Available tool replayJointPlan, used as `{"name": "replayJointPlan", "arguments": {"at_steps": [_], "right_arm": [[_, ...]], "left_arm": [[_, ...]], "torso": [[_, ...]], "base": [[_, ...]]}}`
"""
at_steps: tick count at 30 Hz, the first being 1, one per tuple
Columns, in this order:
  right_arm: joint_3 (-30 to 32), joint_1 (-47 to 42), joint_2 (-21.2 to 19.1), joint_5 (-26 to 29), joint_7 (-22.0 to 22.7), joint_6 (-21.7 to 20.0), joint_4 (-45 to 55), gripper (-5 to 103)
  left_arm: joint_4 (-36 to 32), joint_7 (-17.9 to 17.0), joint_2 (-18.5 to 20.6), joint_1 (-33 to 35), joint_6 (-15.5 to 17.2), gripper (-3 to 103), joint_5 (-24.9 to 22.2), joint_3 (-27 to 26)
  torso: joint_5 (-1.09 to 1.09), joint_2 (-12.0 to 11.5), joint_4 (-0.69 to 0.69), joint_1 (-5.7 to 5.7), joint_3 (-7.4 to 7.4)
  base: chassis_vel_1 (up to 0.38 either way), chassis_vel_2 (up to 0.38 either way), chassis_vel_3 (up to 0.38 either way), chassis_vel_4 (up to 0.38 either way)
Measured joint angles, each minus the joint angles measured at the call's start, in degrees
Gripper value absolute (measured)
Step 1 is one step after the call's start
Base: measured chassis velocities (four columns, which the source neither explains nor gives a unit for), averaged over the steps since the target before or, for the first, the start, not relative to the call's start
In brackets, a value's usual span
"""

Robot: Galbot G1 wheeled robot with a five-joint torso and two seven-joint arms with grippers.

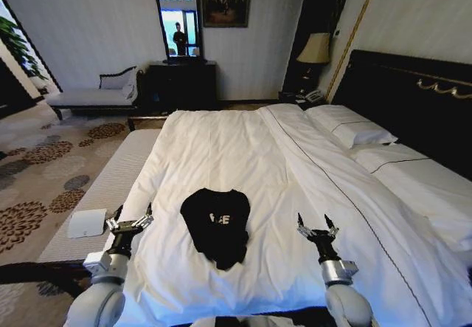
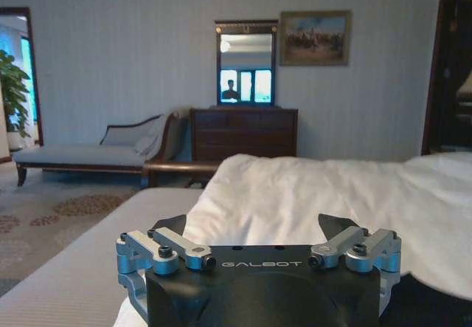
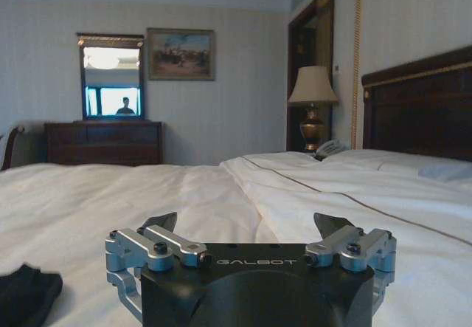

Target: Fold the clothes on the bed.

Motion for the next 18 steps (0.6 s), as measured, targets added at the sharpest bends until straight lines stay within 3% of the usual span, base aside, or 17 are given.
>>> {"name": "replayJointPlan", "arguments": {"at_steps": [8, 12, 13, 17, 18], "right_arm": [[-2.78, 3.01, -4.45, 9.74, 0.05, -6.30, 0.64, 100], [-7.65, 8.28, -11.49, 18.95, 1.32, -14.34, 0.87, 100], [-7.65, 8.28, -11.49, 18.95, 1.32, -14.34, 0.87, 100], [-13.01, 15.20, -16.93, 33.39, 2.35, -20.91, -1.15, 100], [-13.01, 15.20, -16.93, 33.39, 2.35, -20.91, -1.15, 100]], "left_arm": [[1.61, 0.21, 0.70, -0.30, 0.37, 100, -1.34, 1.93], [1.58, 0.12, 0.40, 1.21, 1.47, 100, -3.60, 2.52], [1.58, 0.12, 0.40, 1.21, 1.47, 100, -3.60, 2.52], [0.74, 0.11, 0.06, 2.98, 2.04, 100, -5.01, 1.80], [0.74, 0.11, 0.06, 2.98, 2.04, 100, -5.01, 1.80]], "torso": [[0.01, 0.00, -0.02, 0.00, 0.00], [-0.01, 0.00, 0.01, 0.00, 0.00], [-0.01, 0.00, 0.01, 0.00, 0.00], [-0.01, 0.00, 0.00, 0.00, 0.00], [-0.01, 0.00, 0.00, 0.00, 0.00]], "base": [[0.000, 0.000, 0.000, 0.000], [0.000, 0.000, 0.000, 0.000], [0.000, 0.000, 0.000, 0.000], [0.000, 0.000, 0.000, 0.000], [0.000, 0.000, 0.000, 0.000]]}}
